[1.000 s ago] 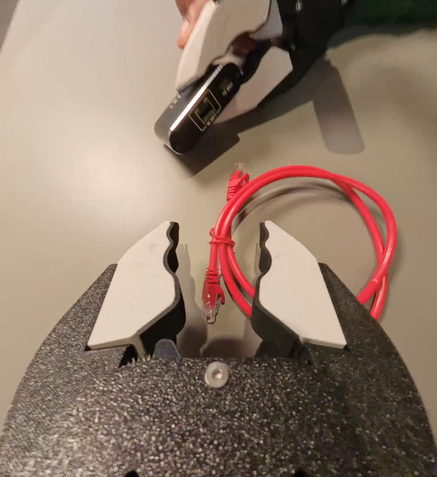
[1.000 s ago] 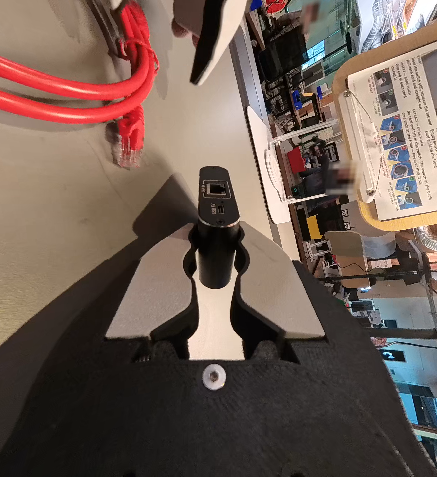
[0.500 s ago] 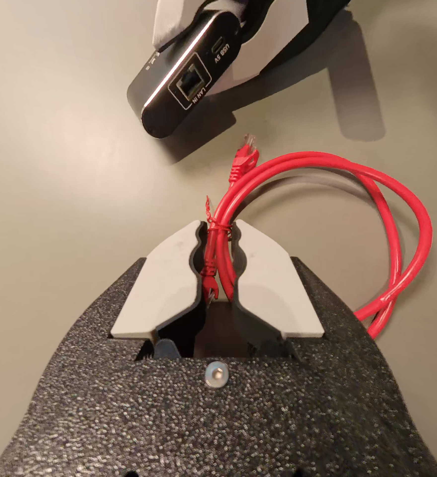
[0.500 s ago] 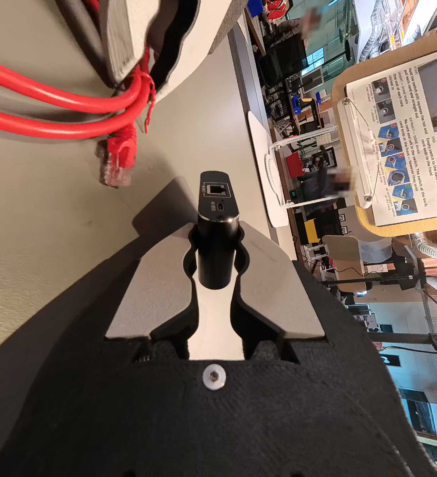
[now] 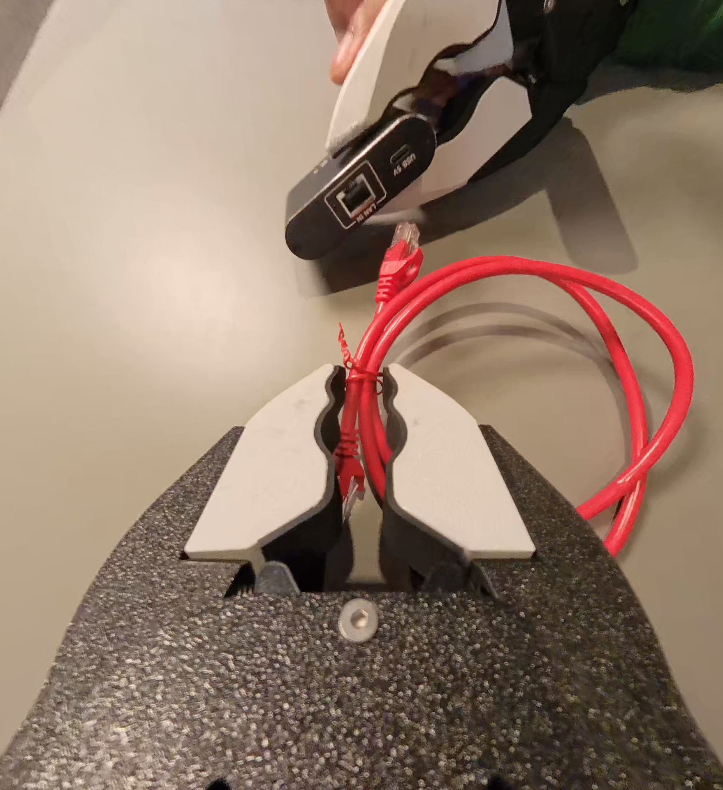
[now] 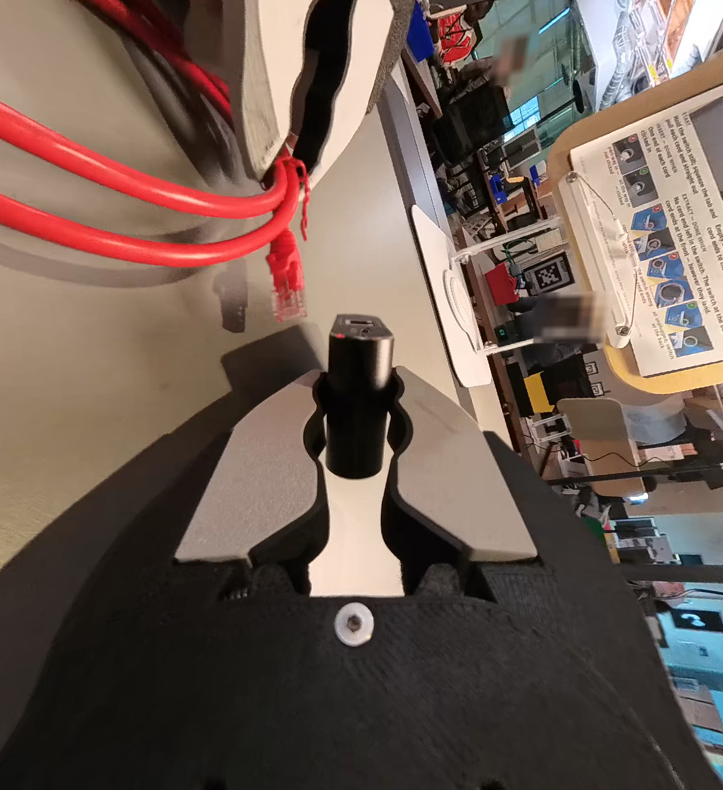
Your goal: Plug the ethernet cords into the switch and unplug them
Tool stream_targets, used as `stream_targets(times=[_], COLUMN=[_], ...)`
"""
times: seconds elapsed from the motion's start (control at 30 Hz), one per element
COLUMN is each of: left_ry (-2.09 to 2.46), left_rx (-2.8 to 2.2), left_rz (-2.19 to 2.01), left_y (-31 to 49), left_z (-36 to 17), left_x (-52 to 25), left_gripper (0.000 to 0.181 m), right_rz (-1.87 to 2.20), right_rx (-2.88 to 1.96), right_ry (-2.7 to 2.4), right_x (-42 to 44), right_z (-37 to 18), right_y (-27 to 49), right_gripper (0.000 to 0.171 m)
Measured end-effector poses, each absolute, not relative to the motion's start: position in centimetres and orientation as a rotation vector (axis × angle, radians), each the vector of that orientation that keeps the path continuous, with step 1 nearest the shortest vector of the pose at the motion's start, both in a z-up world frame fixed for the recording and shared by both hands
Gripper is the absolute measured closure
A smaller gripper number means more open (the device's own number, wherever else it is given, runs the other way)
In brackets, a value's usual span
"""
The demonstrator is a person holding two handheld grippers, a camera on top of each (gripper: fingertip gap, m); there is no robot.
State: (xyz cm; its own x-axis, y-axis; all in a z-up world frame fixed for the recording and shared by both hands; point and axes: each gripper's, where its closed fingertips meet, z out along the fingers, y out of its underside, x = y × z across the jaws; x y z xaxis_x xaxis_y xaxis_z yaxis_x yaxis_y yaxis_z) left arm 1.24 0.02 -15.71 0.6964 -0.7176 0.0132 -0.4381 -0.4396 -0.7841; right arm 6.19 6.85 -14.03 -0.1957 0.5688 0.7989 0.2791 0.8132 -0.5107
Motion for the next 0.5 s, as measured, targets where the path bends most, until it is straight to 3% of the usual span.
stream_targets(times=[0.5], left_ry=[0.794], left_rx=[-2.027], left_rz=[-0.393], left_y=[1.0], left_z=[-14.4], left_x=[0.3], left_gripper=[0.164], right_rz=[0.388], right_rx=[-0.693], right_ry=[-1.778], right_x=[6.4], right_z=[-13.5], right_y=[6.8], right_gripper=[0.145])
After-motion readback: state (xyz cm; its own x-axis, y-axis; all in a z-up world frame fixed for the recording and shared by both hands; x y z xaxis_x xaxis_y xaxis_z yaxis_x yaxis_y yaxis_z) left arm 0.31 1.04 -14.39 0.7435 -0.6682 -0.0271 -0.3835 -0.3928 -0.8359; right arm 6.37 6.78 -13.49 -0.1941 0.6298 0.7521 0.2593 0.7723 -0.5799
